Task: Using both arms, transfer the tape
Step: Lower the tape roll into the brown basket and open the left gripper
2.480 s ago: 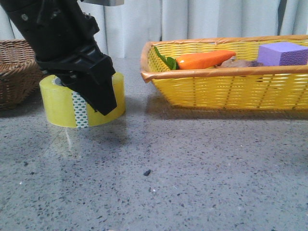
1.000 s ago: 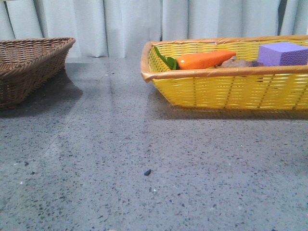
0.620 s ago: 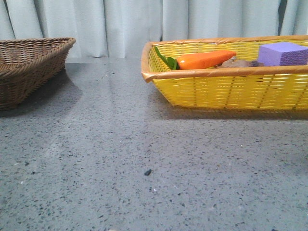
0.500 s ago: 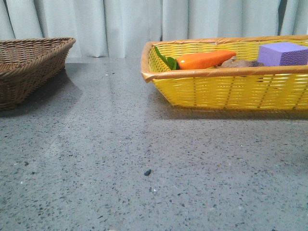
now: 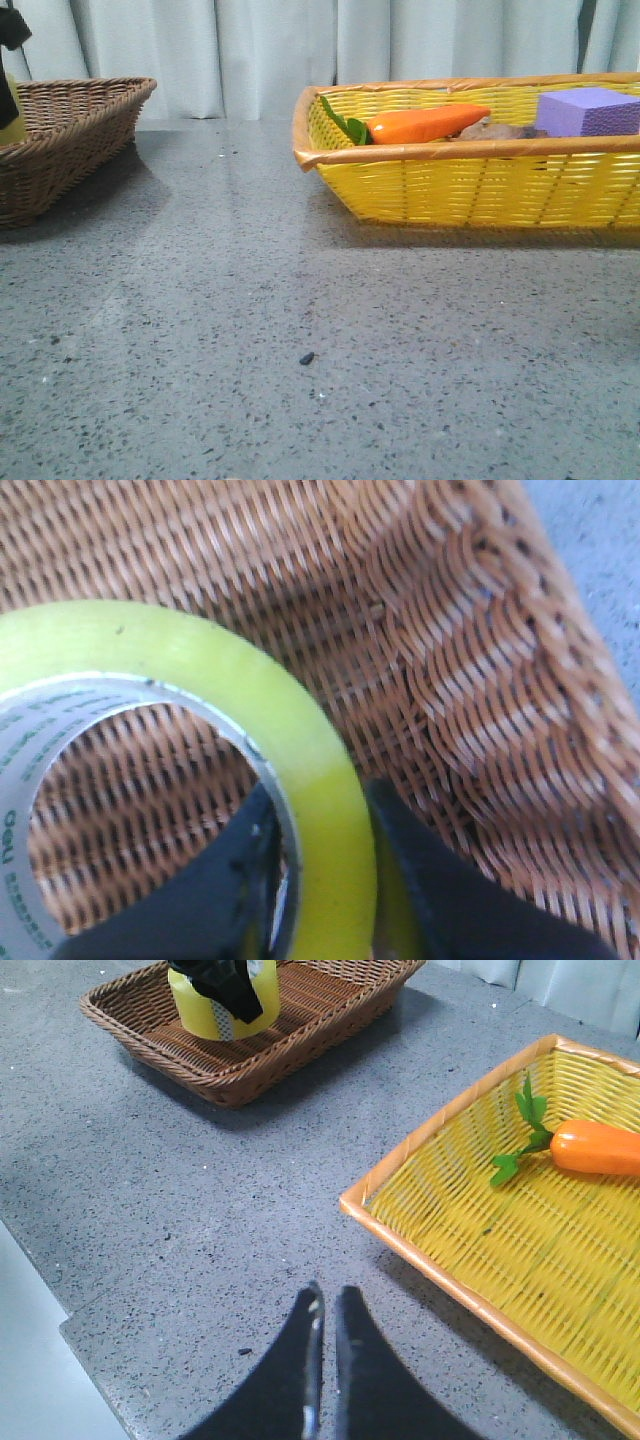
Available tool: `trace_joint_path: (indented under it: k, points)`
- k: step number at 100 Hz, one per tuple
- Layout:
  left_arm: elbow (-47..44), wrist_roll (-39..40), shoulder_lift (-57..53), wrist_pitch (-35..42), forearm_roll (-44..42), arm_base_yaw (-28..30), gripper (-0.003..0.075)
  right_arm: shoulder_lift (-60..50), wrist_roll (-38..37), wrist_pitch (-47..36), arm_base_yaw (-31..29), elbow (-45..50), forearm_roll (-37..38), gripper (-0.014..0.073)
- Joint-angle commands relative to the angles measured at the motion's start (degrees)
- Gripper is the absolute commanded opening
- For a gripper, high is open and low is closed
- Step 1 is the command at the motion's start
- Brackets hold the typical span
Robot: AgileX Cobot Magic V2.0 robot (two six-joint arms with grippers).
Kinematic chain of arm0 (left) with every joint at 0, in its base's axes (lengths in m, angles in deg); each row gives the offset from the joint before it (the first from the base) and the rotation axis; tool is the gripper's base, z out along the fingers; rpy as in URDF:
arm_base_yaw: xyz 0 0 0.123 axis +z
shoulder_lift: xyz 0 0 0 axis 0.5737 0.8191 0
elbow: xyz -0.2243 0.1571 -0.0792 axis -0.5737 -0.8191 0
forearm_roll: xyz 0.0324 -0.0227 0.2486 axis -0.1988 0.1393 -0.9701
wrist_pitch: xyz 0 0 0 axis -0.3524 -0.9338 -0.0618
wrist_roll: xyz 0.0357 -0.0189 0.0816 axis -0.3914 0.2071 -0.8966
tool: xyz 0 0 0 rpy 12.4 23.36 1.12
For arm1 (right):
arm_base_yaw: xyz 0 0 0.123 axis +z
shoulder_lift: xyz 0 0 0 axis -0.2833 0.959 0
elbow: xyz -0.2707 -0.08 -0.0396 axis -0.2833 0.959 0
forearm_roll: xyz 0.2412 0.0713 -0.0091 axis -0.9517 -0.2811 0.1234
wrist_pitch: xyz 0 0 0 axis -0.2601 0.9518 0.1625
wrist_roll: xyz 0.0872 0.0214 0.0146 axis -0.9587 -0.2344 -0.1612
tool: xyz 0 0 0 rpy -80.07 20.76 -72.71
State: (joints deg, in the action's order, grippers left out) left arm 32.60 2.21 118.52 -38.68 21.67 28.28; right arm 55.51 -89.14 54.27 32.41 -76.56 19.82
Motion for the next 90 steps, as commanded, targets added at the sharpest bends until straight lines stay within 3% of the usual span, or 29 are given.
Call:
trace_joint_path:
  k: [1,30,62,90]
  points:
    - [1.7,-0.2,-1.7,3.3,2.0,0.0,-0.0011,-0.3,0.0,-4.2,-0.4,-1.6,1.0,-0.0066]
    - [1.7,-0.2,-1.4,3.1,2.3,0.0,0.0001,-0.3,0.0,-4.2,-0.4,-1.6,1.0,-0.0066]
    - [1.7,-0.2,-1.4,1.9,2.4,0.0,0.0221,-0.3,0.0,-4.0,-0.4,-1.6,0.4,-0.0066]
    - [4.7,-0.2,-2.8,-0.4,2.4,0.0,0.0232,-0.3,0.0,-3.7,-0.4,-1.6,0.4,-0.0066]
